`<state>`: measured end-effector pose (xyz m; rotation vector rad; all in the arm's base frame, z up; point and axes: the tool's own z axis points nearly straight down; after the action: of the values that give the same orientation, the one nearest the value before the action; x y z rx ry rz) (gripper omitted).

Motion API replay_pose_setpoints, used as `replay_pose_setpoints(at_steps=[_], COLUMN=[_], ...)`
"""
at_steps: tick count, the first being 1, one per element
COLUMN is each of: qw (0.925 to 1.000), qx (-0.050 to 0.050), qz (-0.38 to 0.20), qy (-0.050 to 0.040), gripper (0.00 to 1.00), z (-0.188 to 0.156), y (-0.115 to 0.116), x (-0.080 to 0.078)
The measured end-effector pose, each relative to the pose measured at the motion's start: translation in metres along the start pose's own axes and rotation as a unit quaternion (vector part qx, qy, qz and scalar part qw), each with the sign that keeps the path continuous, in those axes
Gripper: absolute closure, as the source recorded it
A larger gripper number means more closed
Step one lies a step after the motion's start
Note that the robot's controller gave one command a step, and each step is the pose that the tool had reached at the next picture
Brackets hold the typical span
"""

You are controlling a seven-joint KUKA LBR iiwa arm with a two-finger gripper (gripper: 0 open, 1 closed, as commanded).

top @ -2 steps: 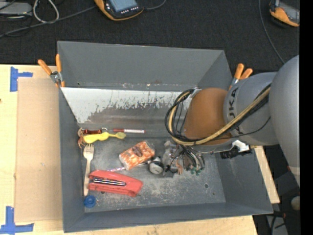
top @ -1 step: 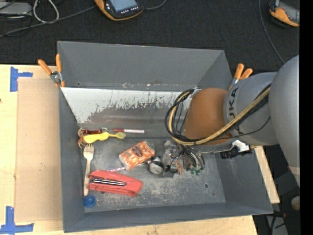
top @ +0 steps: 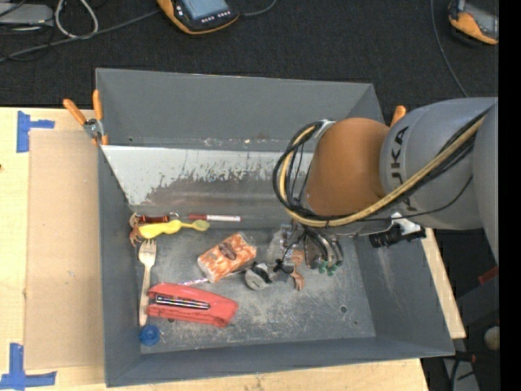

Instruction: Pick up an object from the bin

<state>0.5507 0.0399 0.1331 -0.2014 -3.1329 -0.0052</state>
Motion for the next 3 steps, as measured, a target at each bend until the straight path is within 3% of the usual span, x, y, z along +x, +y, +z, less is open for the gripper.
replay_pose_setpoints(at_steps=[1, 2, 3], qw=[0.9997, 0.9991, 0.999], qx=[0.0, -0.001, 0.0], qz=[-0.023, -0.042, -0.045], qy=[0.0002, -0.0027, -0.0019], gripper=[1.0, 1.0, 1.0], z=[-0.033, -0.029, -0.027], y=[0.005, 0.007, 0.041], x=[-0.007, 0.012, -0.015])
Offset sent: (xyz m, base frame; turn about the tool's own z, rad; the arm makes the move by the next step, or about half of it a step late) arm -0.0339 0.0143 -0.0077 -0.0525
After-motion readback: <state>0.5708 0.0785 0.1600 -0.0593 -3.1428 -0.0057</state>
